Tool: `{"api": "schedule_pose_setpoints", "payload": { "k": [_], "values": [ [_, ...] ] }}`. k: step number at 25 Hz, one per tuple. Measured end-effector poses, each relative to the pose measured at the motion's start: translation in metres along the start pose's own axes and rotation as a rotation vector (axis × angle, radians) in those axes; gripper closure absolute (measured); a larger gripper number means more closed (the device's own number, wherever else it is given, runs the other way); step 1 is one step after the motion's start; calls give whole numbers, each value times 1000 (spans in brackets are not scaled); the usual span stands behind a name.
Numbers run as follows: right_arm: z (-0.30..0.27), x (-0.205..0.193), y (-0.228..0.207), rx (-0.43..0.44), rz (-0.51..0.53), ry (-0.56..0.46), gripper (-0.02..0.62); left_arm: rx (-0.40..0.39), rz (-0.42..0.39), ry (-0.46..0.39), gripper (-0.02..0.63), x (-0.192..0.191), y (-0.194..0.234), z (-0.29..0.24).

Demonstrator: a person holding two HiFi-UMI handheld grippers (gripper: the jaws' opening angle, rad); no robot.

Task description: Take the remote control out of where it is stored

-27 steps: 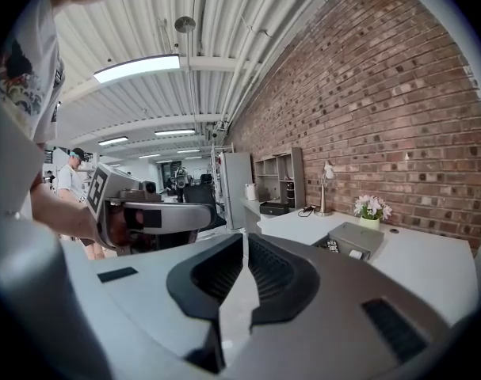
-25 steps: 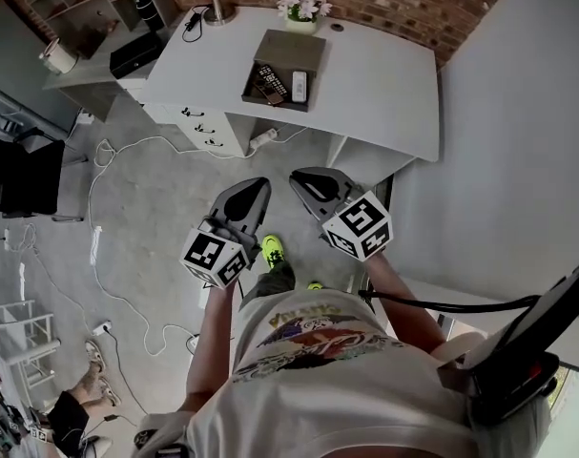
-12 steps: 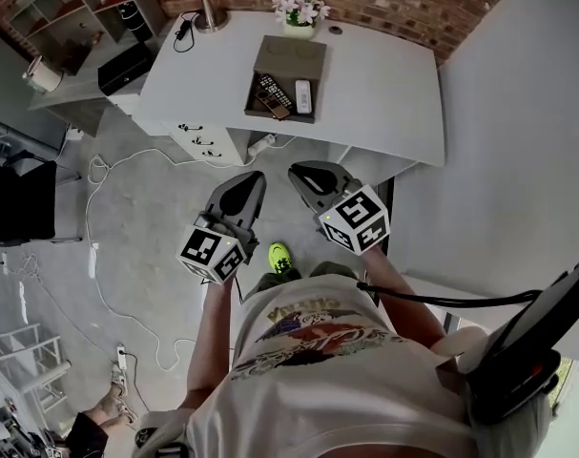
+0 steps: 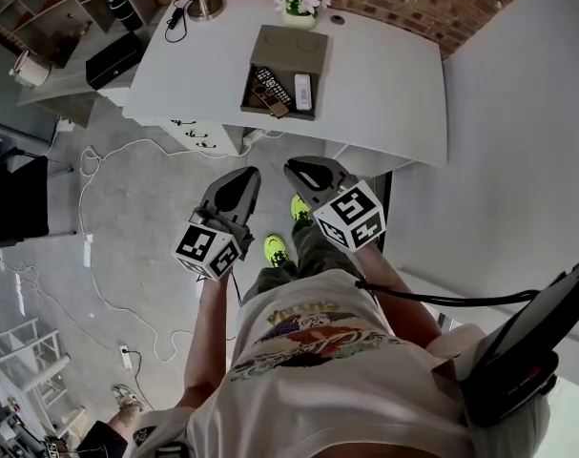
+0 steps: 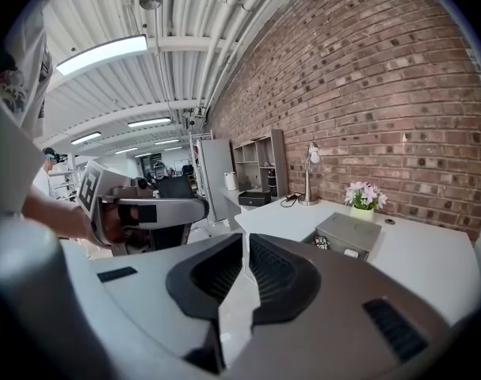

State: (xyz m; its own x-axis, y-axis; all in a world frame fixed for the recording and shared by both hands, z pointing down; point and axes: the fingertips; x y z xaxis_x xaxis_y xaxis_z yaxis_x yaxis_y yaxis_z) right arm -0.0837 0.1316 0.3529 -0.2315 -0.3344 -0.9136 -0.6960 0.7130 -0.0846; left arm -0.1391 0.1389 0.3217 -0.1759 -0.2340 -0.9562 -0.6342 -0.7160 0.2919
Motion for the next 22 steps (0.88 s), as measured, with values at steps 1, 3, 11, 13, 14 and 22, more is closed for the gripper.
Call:
{"api": "schedule_pose_setpoints", "payload": {
  "k": [1,3,11,13,14,22],
  "values": [
    [-3,-2,-4,6,0,3,586,1,0,-1,600,-1,2,-5],
    [-9,-6,-12,19,-1,10,584,10,-1,-2,600,-2,7,-14],
    [-36,-2,-50,70,-15,42,548,60,-14,24,600,2,35,-56],
    [-42,0,-58,96,-15,46,548,72,-13,25,600,4,41,-67],
    [-45,2,-64,104,-16,45,548,76,-16,25,600,6,43,-73],
    [-65,5,-100,132,-26,49,548,113,-27,35,600,4,60,-101]
  ]
}}
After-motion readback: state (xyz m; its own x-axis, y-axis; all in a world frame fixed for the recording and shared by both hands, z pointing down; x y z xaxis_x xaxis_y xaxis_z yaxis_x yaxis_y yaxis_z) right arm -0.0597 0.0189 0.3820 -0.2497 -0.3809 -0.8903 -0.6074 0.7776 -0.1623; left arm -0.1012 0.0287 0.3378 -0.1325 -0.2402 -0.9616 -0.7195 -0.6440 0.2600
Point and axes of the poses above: the fingertips, and each gripper's own axes: z backward along the fingers, y to its left, x out of its top, and after that the axes turned 2 degrees about -x, right-handed
